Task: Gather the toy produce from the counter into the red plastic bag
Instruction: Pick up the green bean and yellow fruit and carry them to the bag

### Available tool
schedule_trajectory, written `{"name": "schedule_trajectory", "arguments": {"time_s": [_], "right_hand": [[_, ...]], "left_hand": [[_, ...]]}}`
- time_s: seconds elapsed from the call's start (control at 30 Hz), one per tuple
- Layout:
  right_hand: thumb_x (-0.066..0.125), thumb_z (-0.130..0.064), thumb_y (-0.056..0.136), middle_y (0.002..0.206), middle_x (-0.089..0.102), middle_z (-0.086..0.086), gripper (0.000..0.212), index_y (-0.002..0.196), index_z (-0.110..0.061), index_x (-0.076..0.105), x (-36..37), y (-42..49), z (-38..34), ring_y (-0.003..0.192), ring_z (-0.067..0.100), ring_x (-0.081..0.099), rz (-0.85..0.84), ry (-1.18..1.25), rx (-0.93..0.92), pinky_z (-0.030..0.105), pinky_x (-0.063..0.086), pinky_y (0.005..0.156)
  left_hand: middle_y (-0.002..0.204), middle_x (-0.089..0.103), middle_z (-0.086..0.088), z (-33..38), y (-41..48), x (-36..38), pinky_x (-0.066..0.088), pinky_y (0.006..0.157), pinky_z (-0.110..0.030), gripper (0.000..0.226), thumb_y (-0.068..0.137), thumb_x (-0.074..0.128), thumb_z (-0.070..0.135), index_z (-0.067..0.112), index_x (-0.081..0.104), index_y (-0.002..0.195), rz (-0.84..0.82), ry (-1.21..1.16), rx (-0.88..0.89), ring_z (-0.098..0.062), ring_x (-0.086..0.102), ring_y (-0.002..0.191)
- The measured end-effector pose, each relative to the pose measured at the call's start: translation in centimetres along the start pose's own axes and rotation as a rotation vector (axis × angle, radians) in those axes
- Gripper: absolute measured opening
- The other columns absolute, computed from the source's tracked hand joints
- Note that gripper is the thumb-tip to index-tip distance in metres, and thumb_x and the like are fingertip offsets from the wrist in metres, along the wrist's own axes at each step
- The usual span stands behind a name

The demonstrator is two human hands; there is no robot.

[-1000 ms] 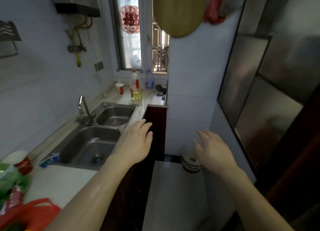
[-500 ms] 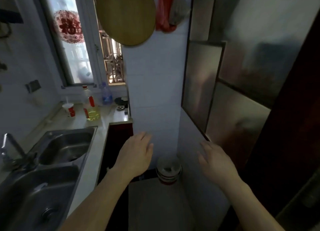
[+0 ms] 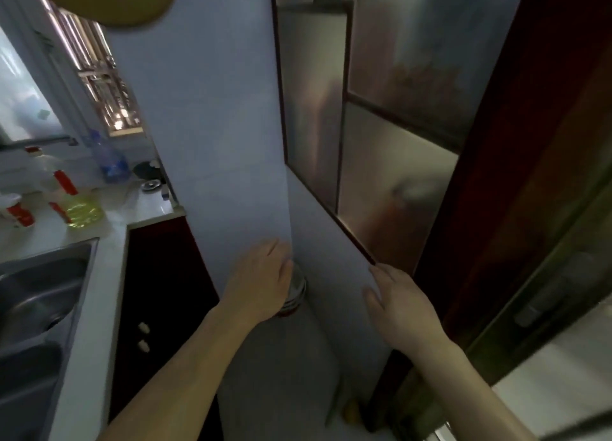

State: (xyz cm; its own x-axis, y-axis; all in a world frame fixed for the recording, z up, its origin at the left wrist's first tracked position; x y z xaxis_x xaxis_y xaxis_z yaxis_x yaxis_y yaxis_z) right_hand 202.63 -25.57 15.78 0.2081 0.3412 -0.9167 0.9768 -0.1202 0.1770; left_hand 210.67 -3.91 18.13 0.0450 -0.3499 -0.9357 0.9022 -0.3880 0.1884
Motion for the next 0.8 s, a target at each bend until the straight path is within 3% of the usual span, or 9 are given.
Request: {"name": "schedule_trajectory", "arguments": {"time_s": [0.13, 0.23, 0.37, 0.47, 0.6, 0.8], "right_hand": [[0.044, -0.032, 0.097, 0.133, 0.051, 0.007, 0.041, 0.132, -0.011, 0.049, 2.3, 1.1, 2.2, 0.123, 0.022, 0.042, -0.04, 0.028, -0.026, 0.03, 0.032, 0.101], [0.046, -0.031, 0.097, 0.126, 0.056, 0.009, 0.037, 0.126, -0.009, 0.053, 4.2, 1.6, 3.5, 0.118, 0.024, 0.047, -0.066, 0.033, -0.052, 0.032, 0.036, 0.097], [0.037, -0.038, 0.093, 0.129, 0.057, 0.013, 0.052, 0.129, -0.005, 0.053, 7.5, 2.1, 5.2, 0.121, 0.028, 0.05, -0.133, 0.031, -0.035, 0.034, 0.039, 0.101], [0.029, -0.044, 0.088, 0.13, 0.057, 0.014, 0.063, 0.13, -0.004, 0.054, 10.5, 2.9, 6.3, 0.121, 0.029, 0.051, -0.165, 0.019, -0.02, 0.035, 0.038, 0.103], [0.035, -0.04, 0.088, 0.121, 0.061, 0.014, 0.055, 0.122, -0.004, 0.057, 14.9, 4.0, 8.3, 0.113, 0.03, 0.054, -0.195, 0.035, 0.054, 0.037, 0.045, 0.096], [0.043, -0.031, 0.085, 0.11, 0.063, 0.018, 0.044, 0.111, 0.0, 0.061, 23.4, 5.1, 11.7, 0.103, 0.033, 0.056, -0.282, 0.054, 0.135, 0.042, 0.049, 0.089]], "left_hand": [[0.155, 0.031, -0.004, -0.2, 1.6, 4.1, 0.019, 0.115, -0.033, 0.049, 0.104, 0.028, 0.035, 0.017, 0.029, 0.149, -0.065, -0.014, -0.031, -0.022, 0.029, 0.14], [0.153, 0.035, -0.006, -0.7, 2.5, 7.1, 0.02, 0.116, -0.036, 0.048, 0.104, 0.031, 0.034, 0.015, 0.033, 0.148, -0.091, -0.005, -0.012, -0.024, 0.032, 0.138], [0.148, 0.042, -0.01, -1.8, 3.4, 10.7, 0.026, 0.114, -0.038, 0.046, 0.103, 0.036, 0.032, 0.014, 0.04, 0.144, -0.112, -0.008, 0.018, -0.027, 0.04, 0.133], [0.147, 0.043, -0.009, -2.9, 4.1, 13.6, 0.031, 0.113, -0.043, 0.052, 0.099, 0.027, 0.038, 0.015, 0.042, 0.143, -0.153, -0.036, 0.013, -0.028, 0.041, 0.133], [0.15, 0.04, -0.011, -5.2, 5.1, 19.1, 0.032, 0.113, -0.046, 0.063, 0.096, 0.018, 0.045, 0.011, 0.041, 0.144, -0.218, -0.035, 0.04, -0.03, 0.039, 0.137], [0.152, 0.036, -0.012, -8.8, 6.2, 28.8, 0.029, 0.114, -0.046, 0.052, 0.099, 0.03, 0.036, 0.013, 0.038, 0.145, -0.321, -0.055, 0.033, -0.032, 0.033, 0.139]]}}
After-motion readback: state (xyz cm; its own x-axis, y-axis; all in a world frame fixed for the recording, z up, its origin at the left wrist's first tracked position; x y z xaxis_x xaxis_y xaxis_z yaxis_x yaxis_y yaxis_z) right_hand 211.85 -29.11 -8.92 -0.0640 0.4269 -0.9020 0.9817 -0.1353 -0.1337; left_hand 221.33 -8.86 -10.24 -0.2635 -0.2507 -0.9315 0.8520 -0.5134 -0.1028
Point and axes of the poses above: each hand's wrist, its own y-axis towards the middle knuckle, its own x-axis out of the palm, z = x × y, the point moved 3 cm from there along y, towards the middle knuckle
